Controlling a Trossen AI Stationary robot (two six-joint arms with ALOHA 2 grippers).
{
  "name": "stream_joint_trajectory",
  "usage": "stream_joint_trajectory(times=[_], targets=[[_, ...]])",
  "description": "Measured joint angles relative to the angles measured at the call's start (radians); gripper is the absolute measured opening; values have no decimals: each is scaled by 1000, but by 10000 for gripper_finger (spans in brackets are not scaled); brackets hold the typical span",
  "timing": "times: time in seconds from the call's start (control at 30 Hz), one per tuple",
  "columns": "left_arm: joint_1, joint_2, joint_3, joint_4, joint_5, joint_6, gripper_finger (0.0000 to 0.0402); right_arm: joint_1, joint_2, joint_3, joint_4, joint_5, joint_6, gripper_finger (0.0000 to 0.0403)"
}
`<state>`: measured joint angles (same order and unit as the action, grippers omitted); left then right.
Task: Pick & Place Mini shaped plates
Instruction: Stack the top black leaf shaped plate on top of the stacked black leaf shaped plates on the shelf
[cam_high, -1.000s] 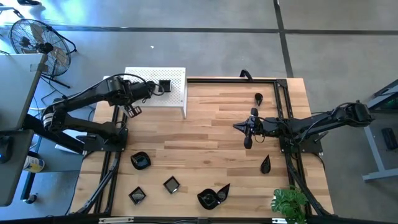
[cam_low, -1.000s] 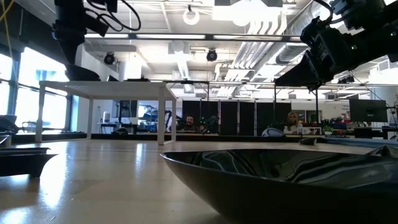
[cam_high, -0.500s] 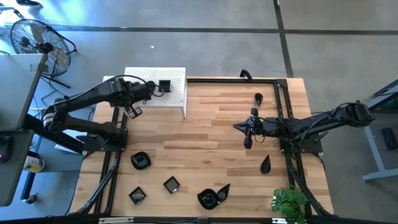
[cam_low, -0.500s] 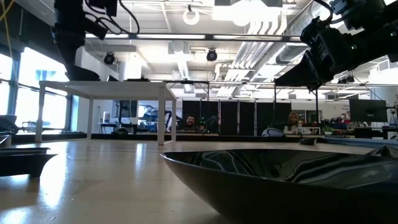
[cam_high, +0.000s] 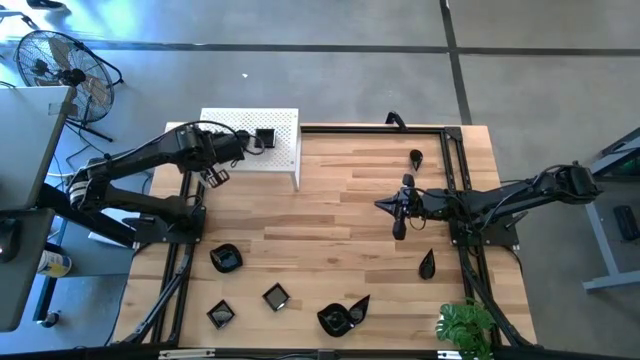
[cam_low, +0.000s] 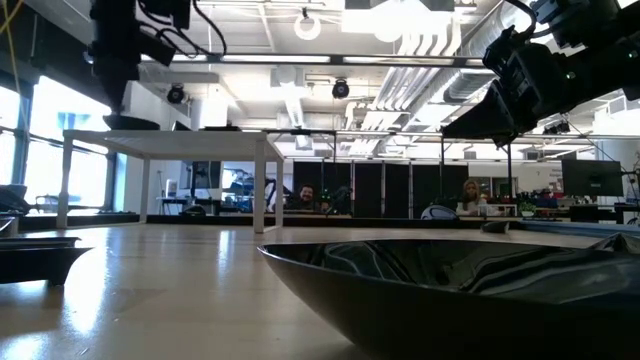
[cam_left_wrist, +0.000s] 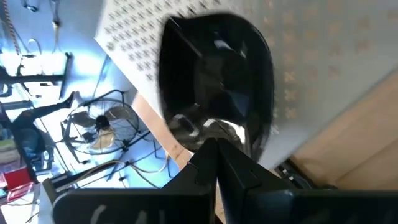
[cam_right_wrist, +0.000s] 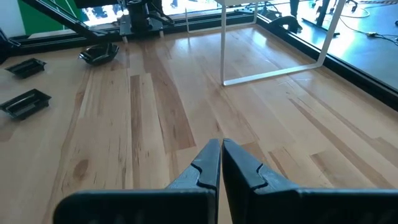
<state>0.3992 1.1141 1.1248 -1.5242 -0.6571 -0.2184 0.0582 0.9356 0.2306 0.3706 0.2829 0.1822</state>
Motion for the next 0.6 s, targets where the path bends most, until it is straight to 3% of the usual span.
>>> stream_joint_trajectory(times=[0.2,0.43,0.6], targets=[[0,-15,84,-6,0,4,0,0,0,0,0,1,0,7],[-10,-85,96,119,262,57,0,0,0,0,0,3,0,7],[-116,-74,96,187,272,83,0,0,0,0,1,3,0,7]])
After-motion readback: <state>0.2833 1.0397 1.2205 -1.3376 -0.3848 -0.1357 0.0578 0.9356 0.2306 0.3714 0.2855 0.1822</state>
